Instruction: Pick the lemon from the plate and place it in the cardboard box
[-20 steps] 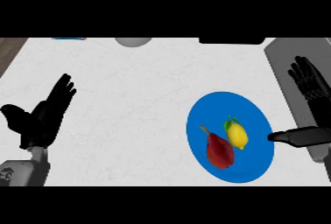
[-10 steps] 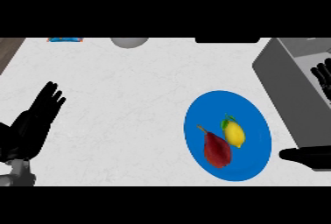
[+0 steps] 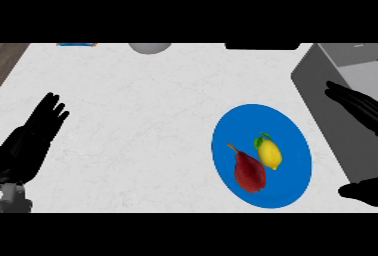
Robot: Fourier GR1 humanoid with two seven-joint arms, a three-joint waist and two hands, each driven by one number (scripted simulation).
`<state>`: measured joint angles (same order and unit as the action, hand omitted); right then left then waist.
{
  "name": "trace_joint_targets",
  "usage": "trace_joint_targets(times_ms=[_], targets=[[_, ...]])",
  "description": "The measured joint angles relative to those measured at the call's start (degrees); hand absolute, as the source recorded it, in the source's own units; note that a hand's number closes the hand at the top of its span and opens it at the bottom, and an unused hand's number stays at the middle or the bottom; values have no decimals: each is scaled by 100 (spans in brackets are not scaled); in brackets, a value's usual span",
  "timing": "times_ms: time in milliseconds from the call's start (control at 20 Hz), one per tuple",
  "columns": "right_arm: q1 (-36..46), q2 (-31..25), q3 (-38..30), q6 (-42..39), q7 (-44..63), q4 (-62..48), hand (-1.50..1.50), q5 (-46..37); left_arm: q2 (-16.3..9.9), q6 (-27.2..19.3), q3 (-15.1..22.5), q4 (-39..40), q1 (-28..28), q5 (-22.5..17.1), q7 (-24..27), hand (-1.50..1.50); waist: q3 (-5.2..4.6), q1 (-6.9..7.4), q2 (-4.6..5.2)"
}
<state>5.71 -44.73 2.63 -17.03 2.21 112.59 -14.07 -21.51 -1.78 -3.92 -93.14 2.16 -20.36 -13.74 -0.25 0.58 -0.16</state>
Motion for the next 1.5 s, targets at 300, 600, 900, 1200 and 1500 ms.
trace_joint_targets(times_ms=[300,600,900,1200,1500], targets=[[672,-8,889,-849,1842,370,-150,-338,25,64,-25,21,45,-7,-20,0,7,40,16],[1335,534,1341,-1645,3253,157,-150,-55,98,61,-70,-27,-9,90,6,0,15,20,17],[1528,1019,1375,-2126,3732,-132,-150,-176,212,150,-160,-71,-105,172,-5,0,22,-17,15],[1473,1358,1342,-2453,3807,-232,-150,-484,335,255,-249,-95,-134,273,-15,0,24,-36,14],[1124,1550,1224,-2561,3400,-112,-150,-907,464,353,-328,-149,-239,382,6,0,26,-45,13]])
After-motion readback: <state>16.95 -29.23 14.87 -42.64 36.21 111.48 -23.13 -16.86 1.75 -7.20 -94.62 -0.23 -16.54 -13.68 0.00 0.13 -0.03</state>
